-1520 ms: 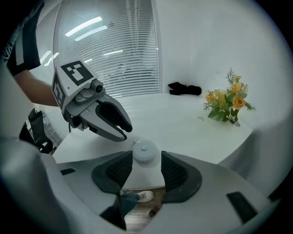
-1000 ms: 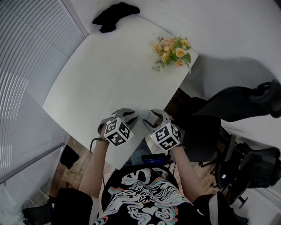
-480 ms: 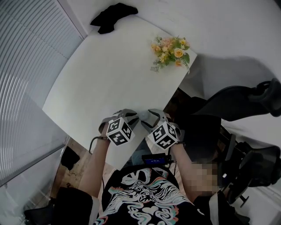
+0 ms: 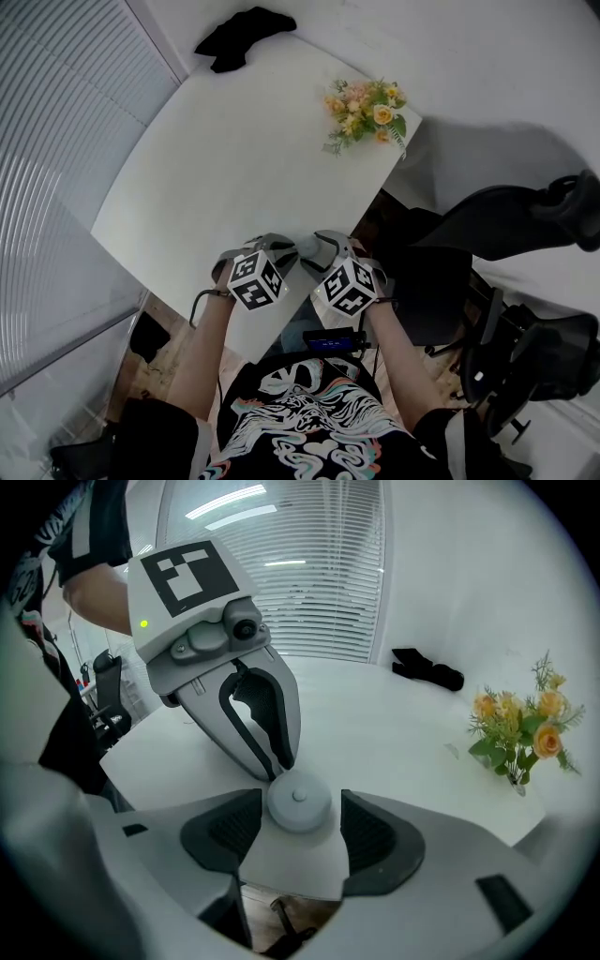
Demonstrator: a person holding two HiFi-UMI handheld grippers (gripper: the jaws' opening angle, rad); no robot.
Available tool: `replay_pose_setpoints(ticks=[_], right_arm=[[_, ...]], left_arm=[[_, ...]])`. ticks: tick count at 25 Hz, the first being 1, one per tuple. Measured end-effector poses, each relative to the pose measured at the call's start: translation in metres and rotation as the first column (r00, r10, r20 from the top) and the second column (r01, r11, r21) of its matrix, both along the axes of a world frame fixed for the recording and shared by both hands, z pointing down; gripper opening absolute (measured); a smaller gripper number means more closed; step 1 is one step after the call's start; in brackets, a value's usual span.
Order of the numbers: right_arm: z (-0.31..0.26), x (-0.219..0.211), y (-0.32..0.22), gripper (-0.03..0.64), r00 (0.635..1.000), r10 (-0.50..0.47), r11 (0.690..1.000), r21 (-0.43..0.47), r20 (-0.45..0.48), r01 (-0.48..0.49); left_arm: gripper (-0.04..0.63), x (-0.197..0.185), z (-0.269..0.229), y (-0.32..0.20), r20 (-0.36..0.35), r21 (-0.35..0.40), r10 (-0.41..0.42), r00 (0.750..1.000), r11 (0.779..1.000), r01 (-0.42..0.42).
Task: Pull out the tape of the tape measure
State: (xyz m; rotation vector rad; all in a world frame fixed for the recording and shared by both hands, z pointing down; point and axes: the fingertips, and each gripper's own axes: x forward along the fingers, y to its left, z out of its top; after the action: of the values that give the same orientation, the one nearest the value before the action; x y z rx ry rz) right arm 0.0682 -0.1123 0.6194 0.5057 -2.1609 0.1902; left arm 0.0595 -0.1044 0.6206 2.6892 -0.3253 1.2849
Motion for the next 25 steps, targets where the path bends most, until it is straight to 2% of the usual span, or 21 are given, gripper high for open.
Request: replay_pose_setpoints(ticks=[17, 25], right_arm=[[0.001, -0.011, 0.0, 0.249, 0.979, -0.204, 0.979, -0.017, -0.015, 0.204], [0.001, -0.011, 0.0, 0.222, 0.974, -0.228, 0.973, -0.038, 0.005, 0.228]], left_arm=[[0.05, 0.002, 0.0, 0.0, -0.013, -0.022, 0.026, 1.0, 0.999, -0.026], [0.041, 0.001, -0.001, -0.001, -0.011, -0.025, 0.033, 0.999, 0.999, -0.034]])
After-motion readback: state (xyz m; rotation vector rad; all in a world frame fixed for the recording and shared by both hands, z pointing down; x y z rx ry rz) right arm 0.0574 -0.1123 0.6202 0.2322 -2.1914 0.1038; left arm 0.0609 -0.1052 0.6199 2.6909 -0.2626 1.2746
